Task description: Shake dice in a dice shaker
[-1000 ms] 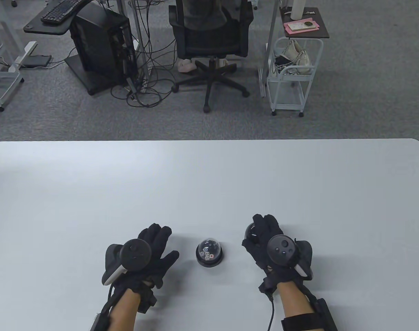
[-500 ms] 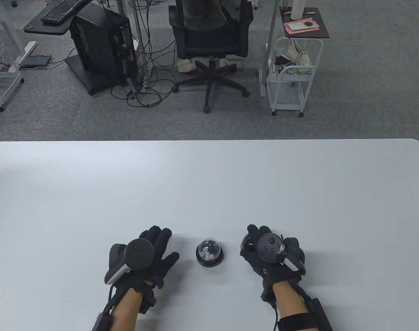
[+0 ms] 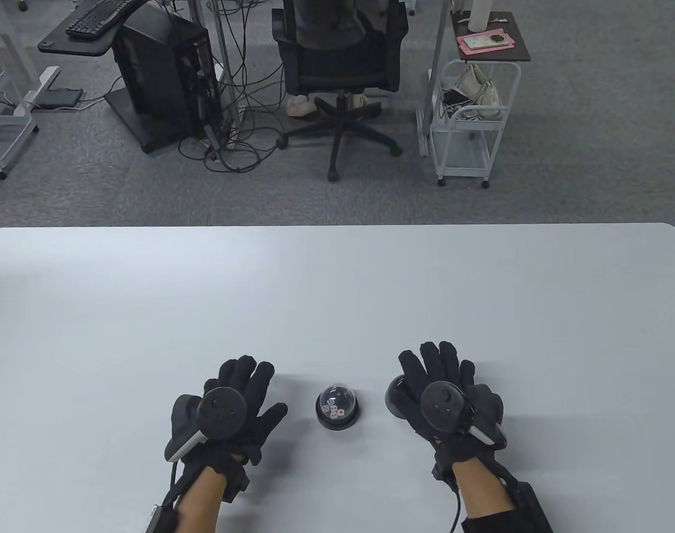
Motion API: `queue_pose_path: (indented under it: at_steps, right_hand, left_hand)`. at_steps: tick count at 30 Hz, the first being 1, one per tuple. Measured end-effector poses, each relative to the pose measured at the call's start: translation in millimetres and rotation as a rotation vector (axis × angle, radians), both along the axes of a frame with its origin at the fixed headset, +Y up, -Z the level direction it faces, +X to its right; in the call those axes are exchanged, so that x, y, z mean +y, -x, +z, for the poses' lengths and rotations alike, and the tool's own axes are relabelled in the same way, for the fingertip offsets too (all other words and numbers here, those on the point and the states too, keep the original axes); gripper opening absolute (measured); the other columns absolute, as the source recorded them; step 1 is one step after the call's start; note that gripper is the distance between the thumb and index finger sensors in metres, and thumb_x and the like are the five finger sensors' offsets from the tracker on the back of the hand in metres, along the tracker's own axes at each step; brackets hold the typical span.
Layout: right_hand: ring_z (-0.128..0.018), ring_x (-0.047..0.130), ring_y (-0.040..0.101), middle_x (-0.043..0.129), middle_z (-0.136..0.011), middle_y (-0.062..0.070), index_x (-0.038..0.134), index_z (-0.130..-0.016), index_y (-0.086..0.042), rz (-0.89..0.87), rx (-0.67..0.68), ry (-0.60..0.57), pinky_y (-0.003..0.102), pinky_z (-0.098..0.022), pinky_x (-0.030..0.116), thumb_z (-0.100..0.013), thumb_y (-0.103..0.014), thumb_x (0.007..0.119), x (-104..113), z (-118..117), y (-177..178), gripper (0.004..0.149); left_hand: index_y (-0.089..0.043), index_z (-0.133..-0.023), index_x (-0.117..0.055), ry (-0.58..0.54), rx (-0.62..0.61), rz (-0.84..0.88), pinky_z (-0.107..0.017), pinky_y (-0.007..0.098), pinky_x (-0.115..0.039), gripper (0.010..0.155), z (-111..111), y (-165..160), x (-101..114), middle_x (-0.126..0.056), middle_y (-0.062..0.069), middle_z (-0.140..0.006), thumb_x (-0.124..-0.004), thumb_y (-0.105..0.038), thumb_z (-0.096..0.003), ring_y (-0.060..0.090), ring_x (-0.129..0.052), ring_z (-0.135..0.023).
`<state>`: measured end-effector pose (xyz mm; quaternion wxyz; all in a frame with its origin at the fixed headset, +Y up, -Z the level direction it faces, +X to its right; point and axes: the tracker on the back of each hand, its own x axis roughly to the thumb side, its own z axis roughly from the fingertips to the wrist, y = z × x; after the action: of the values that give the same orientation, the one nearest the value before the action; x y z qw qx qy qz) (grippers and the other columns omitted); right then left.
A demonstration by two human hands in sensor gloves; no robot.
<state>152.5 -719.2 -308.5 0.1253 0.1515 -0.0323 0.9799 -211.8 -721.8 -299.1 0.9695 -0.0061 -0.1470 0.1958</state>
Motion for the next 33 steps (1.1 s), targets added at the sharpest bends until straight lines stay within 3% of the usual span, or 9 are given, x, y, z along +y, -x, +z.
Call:
queue_pose_path:
  at_steps: [6, 14, 33]
  right_hand:
    - [-0.107, 0.012, 0.048, 0.024, -0.120, 0.021, 0.036, -0.117, -0.029, 0.072, -0.004, -0.068, 0.073, -0.070, 0.021, -0.058, -0.057, 0.071, 0, 10, -15, 0.073]
    - [-0.105, -0.001, 0.044, 0.008, -0.118, 0.018, 0.023, -0.116, -0.034, 0.054, -0.003, -0.014, 0.073, -0.068, 0.013, -0.057, -0.061, 0.065, -14, 9, -22, 0.077]
    - [-0.102, -0.006, 0.044, 0.002, -0.117, 0.018, 0.019, -0.116, -0.033, 0.072, 0.022, 0.058, 0.073, -0.065, 0.008, -0.058, -0.063, 0.062, -21, 12, -23, 0.078]
  left_hand:
    - [-0.029, -0.115, -0.031, -0.032, 0.001, -0.060, -0.066, 0.077, -0.026, 0.083, 2, -3, 2, -0.029, 0.020, -0.121, -0.066, -0.069, -0.0501, 0.051, -0.021, -0.110]
    - [-0.033, -0.113, -0.011, 0.084, 0.006, -0.195, -0.061, 0.078, -0.009, 0.091, -2, -9, -11, -0.007, 0.019, -0.121, -0.057, -0.077, -0.0478, 0.052, 0.000, -0.105]
    - [-0.033, -0.113, -0.009, 0.128, 0.009, -0.195, -0.061, 0.077, -0.007, 0.091, -4, -13, -18, -0.001, 0.018, -0.120, -0.053, -0.078, -0.0474, 0.051, 0.003, -0.104]
